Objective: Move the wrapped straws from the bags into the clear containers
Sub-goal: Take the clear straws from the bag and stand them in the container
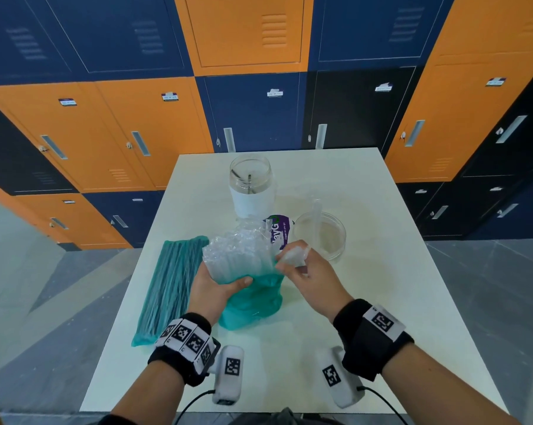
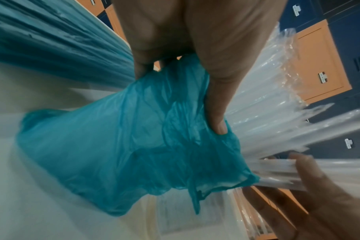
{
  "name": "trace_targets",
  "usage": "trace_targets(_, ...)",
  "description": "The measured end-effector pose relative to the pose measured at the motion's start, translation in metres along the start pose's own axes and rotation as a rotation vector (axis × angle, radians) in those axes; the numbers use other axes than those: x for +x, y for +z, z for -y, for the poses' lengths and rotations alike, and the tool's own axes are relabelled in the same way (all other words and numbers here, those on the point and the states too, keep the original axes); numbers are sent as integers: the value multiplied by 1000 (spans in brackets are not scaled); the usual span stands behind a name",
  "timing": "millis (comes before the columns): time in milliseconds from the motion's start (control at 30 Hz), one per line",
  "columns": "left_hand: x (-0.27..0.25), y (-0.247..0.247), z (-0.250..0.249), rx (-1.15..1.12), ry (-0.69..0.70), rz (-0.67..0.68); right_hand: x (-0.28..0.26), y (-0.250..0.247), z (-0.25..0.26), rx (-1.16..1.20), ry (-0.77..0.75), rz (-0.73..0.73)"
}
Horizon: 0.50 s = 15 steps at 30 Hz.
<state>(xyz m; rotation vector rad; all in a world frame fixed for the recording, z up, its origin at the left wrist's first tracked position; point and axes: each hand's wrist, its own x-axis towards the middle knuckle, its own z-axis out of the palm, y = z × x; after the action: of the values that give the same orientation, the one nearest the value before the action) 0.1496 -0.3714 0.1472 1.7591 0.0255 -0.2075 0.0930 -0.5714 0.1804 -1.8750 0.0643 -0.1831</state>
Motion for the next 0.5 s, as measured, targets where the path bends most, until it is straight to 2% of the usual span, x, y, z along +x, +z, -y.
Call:
trace_targets(133,0,2,1,-10,-19,5,5,-1,3,-143,-76,-106)
trace_targets(267,-2,8,-4,-13,-2,-7,12,-12,23,-211,-77,-160)
trace_targets(500,1,10,-7,28,2,5,29,-51,72,-176,-133,-249)
